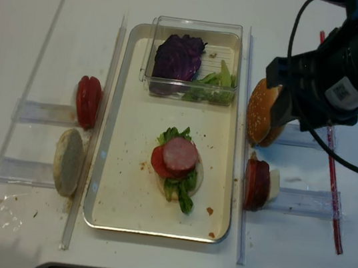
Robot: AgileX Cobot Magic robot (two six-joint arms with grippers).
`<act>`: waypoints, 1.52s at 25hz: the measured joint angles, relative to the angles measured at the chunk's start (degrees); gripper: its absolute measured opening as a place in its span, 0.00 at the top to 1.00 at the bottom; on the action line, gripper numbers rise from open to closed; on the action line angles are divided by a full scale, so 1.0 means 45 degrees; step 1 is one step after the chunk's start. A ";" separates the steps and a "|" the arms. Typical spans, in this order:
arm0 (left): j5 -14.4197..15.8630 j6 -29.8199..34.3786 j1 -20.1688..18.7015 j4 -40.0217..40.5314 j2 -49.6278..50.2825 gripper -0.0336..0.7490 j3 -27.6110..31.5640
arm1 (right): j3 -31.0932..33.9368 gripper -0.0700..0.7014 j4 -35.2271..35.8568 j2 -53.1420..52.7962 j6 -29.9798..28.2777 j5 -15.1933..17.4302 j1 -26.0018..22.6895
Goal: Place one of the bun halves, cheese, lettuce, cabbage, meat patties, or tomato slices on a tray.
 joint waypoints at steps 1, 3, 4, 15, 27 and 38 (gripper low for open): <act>0.0000 0.0000 0.0000 0.0000 0.0000 0.59 0.0000 | 0.0000 0.40 -0.0263 0.0000 -0.0042 0.0000 0.0000; 0.0000 0.0000 0.0000 0.0000 0.0000 0.59 0.0000 | 0.0000 0.40 -0.0700 0.0000 -0.0123 0.0000 0.0000; 0.0000 0.0000 0.0000 0.0000 0.0000 0.59 0.0000 | 0.0000 0.40 -0.0870 0.0000 -0.0127 0.0000 0.0000; 0.0000 0.0000 0.0000 0.0000 0.0000 0.59 0.0000 | 0.0000 0.40 -0.1921 -0.0355 -0.1055 0.0005 -0.1879; 0.0000 0.0000 0.0000 0.0000 0.0000 0.59 0.0000 | 0.0673 0.41 -0.1131 -0.2087 -0.3046 0.0087 -0.5177; 0.0000 0.0000 0.0000 0.0000 0.0000 0.59 0.0000 | 0.2192 0.41 -0.1187 -0.3817 -0.4187 0.0119 -0.5206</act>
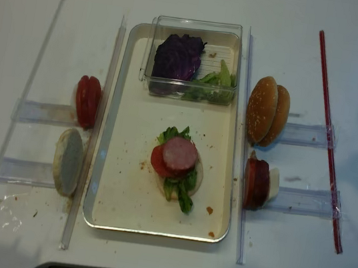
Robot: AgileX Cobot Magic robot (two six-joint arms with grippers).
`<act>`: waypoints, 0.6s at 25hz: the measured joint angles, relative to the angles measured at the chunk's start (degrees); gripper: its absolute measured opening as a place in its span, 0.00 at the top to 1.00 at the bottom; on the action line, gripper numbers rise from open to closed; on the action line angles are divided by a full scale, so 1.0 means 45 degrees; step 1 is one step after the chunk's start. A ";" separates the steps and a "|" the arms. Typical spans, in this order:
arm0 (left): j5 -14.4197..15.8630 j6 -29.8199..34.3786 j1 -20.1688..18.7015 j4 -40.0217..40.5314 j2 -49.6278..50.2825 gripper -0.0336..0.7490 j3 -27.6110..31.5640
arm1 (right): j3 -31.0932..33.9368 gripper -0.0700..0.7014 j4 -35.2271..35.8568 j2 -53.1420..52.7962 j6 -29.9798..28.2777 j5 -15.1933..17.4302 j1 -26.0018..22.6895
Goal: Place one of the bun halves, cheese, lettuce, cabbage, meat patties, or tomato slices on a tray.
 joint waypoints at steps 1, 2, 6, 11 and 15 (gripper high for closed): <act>0.0000 0.0000 0.0000 0.0000 0.0000 0.59 0.0000 | 0.0029 0.41 -0.0141 -0.0307 -0.0028 0.0029 0.0000; 0.0000 0.0000 0.0000 0.0000 0.0000 0.59 0.0000 | 0.0029 0.41 -0.0265 -0.0580 -0.0053 0.0029 0.0000; 0.0000 0.0000 0.0000 0.0000 0.0000 0.59 0.0000 | 0.0029 0.41 -0.0662 -0.2013 -0.0078 0.0085 0.0000; 0.0000 0.0000 0.0000 0.0000 0.0000 0.59 0.0000 | 0.0029 0.41 -0.0715 -0.3855 -0.0078 0.0197 0.0000; 0.0000 0.0000 0.0000 0.0000 0.0000 0.59 0.0000 | 0.0356 0.41 -0.0715 -0.5292 0.0108 0.0215 0.0000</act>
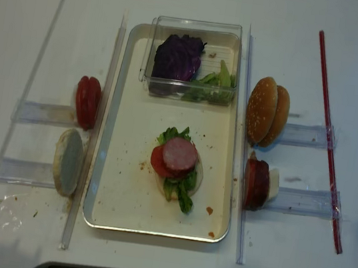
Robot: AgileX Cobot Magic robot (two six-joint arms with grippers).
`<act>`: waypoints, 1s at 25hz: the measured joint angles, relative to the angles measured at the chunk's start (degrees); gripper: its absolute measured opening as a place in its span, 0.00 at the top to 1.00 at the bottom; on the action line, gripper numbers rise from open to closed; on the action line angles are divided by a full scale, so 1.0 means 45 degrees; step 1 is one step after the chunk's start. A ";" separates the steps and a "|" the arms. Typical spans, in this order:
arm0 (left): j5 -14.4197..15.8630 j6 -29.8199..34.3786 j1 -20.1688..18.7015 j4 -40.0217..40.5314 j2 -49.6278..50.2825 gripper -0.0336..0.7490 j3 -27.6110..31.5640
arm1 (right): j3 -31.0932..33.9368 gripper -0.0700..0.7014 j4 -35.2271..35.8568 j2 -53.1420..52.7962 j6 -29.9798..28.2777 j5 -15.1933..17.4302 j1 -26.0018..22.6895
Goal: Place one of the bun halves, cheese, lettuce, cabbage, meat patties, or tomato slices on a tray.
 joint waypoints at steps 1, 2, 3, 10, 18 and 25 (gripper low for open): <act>0.0000 0.0000 0.0000 0.0000 0.0000 0.59 0.0000 | 0.0274 0.41 0.0000 -0.0380 0.0092 0.0000 0.0000; 0.0000 0.0000 0.0000 0.0000 0.0000 0.59 0.0000 | 0.0606 0.41 0.0000 -0.0691 0.0127 0.0027 0.0000; 0.0000 0.0000 0.0000 0.0000 0.0000 0.59 0.0000 | 0.0898 0.41 0.0000 -0.1054 0.0173 0.0083 0.0000; 0.0000 0.0000 0.0000 0.0000 0.0000 0.59 0.0000 | 0.3020 0.41 -0.0048 -0.3043 0.0206 0.0132 0.0000; 0.0000 0.0000 0.0000 0.0000 0.0000 0.59 0.0000 | 0.4417 0.41 -0.0719 -0.5049 0.0183 0.0132 0.0000; 0.0000 0.0000 0.0000 0.0000 0.0000 0.59 0.0000 | 0.5739 0.41 -0.0740 -0.7607 0.0183 0.0156 -0.0008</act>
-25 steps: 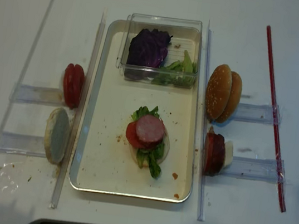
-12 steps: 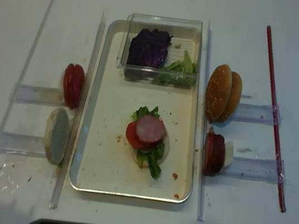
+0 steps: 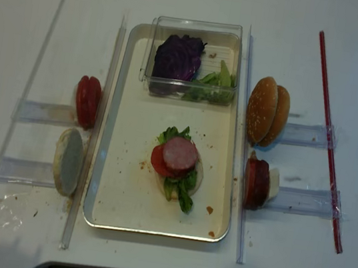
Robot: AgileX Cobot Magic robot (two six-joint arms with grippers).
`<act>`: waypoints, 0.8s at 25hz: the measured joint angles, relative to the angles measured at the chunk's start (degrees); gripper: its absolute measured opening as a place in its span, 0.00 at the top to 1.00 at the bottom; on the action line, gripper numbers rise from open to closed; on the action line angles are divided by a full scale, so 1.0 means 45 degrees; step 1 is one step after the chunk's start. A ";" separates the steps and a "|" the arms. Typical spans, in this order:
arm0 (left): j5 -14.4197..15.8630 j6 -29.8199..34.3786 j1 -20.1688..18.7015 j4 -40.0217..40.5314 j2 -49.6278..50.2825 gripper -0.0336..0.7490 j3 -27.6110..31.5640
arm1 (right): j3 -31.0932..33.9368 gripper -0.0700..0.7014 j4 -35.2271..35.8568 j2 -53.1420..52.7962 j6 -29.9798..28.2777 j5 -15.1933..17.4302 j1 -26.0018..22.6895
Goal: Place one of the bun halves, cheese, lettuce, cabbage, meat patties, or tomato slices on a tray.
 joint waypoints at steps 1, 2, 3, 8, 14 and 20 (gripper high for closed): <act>0.0000 0.0000 0.0000 0.0000 0.0000 0.59 0.0000 | 0.0169 0.41 0.0000 -0.0439 0.0000 0.0028 0.0000; 0.0000 0.0000 0.0000 0.0000 0.0000 0.59 0.0000 | 0.0315 0.41 0.0000 -0.0688 0.0000 0.0050 0.0000; -0.0026 0.0000 0.0000 0.0000 0.0000 0.59 0.0000 | 0.0374 0.41 0.0000 -0.0839 0.0000 0.0109 0.0000; -0.0024 0.0000 0.0000 0.0000 -0.0019 0.59 0.0000 | 0.0720 0.41 -0.0022 -0.0898 0.0000 0.0009 0.0000; -0.0024 0.0000 0.0000 -0.0024 -0.0019 0.59 0.0000 | 0.1342 0.41 -0.0022 -0.0898 0.0000 -0.1443 0.0000; -0.0024 0.0000 0.0000 -0.0024 -0.0019 0.59 0.0000 | 0.1371 0.41 -0.0022 -0.0898 0.0000 -0.1626 0.0000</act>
